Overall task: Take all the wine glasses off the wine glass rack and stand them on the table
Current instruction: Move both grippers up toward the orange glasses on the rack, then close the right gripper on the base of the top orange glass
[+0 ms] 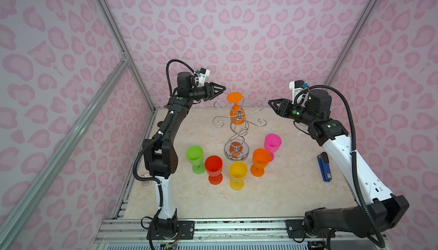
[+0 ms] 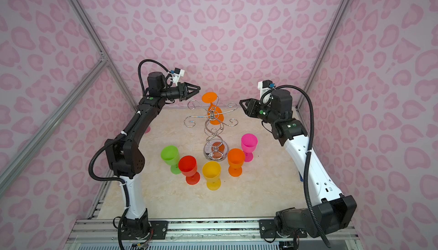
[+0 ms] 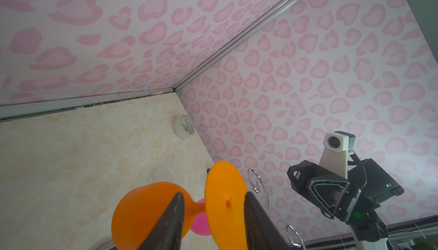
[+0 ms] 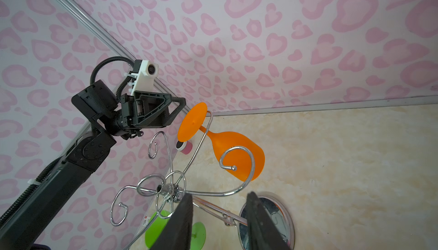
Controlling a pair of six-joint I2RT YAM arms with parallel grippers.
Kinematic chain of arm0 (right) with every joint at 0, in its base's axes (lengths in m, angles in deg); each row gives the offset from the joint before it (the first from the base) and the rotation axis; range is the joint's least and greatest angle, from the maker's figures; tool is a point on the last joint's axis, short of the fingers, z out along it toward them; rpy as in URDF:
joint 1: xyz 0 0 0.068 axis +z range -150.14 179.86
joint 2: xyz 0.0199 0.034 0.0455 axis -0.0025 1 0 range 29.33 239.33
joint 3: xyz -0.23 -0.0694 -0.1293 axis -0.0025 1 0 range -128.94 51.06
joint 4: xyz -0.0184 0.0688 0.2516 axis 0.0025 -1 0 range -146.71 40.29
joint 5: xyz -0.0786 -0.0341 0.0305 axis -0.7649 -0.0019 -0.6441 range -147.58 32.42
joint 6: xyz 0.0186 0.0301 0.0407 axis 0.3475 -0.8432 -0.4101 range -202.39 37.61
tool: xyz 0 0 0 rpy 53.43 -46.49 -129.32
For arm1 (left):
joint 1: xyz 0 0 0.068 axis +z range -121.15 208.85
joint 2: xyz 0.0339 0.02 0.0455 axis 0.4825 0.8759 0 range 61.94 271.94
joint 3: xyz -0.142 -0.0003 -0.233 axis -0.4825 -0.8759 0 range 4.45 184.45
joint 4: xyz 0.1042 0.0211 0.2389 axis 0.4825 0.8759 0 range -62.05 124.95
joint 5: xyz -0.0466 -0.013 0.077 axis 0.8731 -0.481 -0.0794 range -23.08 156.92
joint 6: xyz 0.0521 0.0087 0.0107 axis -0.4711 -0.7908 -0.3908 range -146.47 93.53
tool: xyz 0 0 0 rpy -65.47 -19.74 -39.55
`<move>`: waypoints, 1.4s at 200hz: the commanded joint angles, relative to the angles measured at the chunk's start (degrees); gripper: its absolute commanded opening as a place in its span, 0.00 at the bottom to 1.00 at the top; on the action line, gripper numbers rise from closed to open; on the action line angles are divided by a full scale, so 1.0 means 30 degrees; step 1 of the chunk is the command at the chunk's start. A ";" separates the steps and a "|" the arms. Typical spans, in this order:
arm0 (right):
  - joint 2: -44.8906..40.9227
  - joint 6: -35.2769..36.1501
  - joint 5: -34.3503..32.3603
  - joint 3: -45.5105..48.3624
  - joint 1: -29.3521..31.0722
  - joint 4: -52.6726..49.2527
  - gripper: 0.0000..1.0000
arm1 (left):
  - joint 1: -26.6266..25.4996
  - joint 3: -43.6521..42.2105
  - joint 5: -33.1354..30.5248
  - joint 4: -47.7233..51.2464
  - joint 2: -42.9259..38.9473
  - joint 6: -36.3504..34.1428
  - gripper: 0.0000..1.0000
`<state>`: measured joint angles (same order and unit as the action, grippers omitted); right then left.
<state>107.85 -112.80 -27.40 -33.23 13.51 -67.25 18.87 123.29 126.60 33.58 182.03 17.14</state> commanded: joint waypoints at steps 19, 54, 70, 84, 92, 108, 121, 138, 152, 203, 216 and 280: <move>0.1692 0.1078 0.0123 -0.2651 0.0349 -0.1204 0.39 | 0.0644 -0.0557 -0.0770 -0.0433 -0.1046 -0.0230 0.44; 0.5623 0.3015 -0.0452 -0.8653 0.1372 -0.5432 0.41 | 0.1154 -0.2921 -0.2002 -0.0463 -0.3602 -0.1029 0.44; 0.7758 0.3774 -0.0665 -1.1786 0.1754 -0.7588 0.42 | 0.1247 -0.4509 -0.2856 -0.0439 -0.5243 -0.1432 0.44; 0.9592 0.4070 -0.0654 -1.4368 0.1944 -0.9238 0.42 | 0.1275 -0.5878 -0.3754 -0.0477 -0.6767 -0.1747 0.44; 1.0470 0.4222 -0.0513 -1.5541 0.2040 -0.9885 0.42 | 0.1275 -0.6558 -0.4194 -0.0486 -0.7618 -0.1867 0.44; 1.1590 0.4125 -0.0362 -1.6956 0.2193 -1.0433 0.42 | 0.1275 -0.7739 -0.4976 -0.0432 -0.9260 -0.2150 0.44; 1.2217 0.3913 -0.0216 -1.7596 0.2296 -1.0581 0.43 | 0.1275 -0.8505 -0.5485 -0.0387 -1.0463 -0.2332 0.44; 1.2892 0.3751 -0.0093 -1.8299 0.2557 -1.0868 0.43 | 0.1290 -0.9203 -0.5965 -0.0240 -1.1773 -0.2547 0.44; 1.3325 0.3809 -0.0221 -1.8931 0.2851 -1.1265 0.43 | 0.1275 -0.9725 -0.6123 -0.0293 -1.2613 -0.2615 0.44; 1.3903 0.3489 -0.0484 -1.9297 0.3330 -1.1045 0.44 | 0.1275 -1.0742 -0.5952 -0.0699 -1.3900 -0.2498 0.44; 1.4017 0.3358 -0.0475 -1.9360 0.3375 -1.0927 0.44 | 0.1275 -1.0866 -0.5897 -0.0722 -1.3989 -0.2475 0.44; 1.4682 0.2983 -0.0243 -1.9921 0.3463 -1.0452 0.44 | 0.1275 -1.1432 -0.5685 -0.0894 -1.4382 -0.2263 0.44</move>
<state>150.54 -103.06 -28.56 -92.01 23.73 -100.10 22.63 89.24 108.94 33.04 139.76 10.04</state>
